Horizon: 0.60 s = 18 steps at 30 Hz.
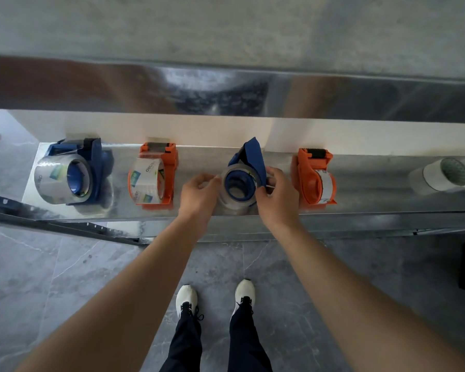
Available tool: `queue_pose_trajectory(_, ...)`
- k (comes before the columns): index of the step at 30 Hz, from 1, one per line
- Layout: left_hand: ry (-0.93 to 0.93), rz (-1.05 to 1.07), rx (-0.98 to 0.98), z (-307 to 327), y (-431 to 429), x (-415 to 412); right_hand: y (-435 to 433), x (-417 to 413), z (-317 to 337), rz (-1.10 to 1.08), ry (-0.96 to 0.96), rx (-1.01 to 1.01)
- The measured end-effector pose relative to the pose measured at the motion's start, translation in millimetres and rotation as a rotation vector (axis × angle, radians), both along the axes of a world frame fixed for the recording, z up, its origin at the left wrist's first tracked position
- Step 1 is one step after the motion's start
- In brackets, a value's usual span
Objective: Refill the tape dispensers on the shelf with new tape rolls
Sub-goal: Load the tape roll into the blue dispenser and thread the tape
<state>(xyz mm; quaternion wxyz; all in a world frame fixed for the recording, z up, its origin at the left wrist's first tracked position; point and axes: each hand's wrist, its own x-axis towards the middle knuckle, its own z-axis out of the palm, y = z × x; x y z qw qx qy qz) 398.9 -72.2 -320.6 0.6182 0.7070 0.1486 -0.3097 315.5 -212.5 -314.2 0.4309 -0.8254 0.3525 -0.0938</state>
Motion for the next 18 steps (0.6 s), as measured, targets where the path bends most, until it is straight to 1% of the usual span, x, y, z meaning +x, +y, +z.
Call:
queue_pose_trajectory(3,0.053,0.049,-0.110,5.4,0.1,0.4,-1.4,-4.1,-7.2,-0.052,-0.024,0.064)
queue_pose_trajectory(7,0.093,0.054,-0.193,15.9,3.6,3.4,1.9,-7.0,-17.6,-0.081,-0.049,0.198)
queue_pose_trajectory(9,0.125,0.039,-0.211,18.8,4.2,5.1,3.2,-7.3,-22.3,-0.070,-0.043,0.228)
queue_pose_trajectory(13,0.098,-0.006,-0.191,22.8,2.9,5.9,4.2,-7.7,-27.3,-0.060,0.007,0.308)
queue_pose_trajectory(16,0.065,-0.043,-0.167,25.9,1.6,3.7,3.0,-7.5,-22.4,-0.073,-0.007,0.294)
queue_pose_trajectory(18,0.037,-0.073,-0.148,26.1,1.1,1.0,-2.9,-6.6,-16.1,-0.073,-0.031,0.219)
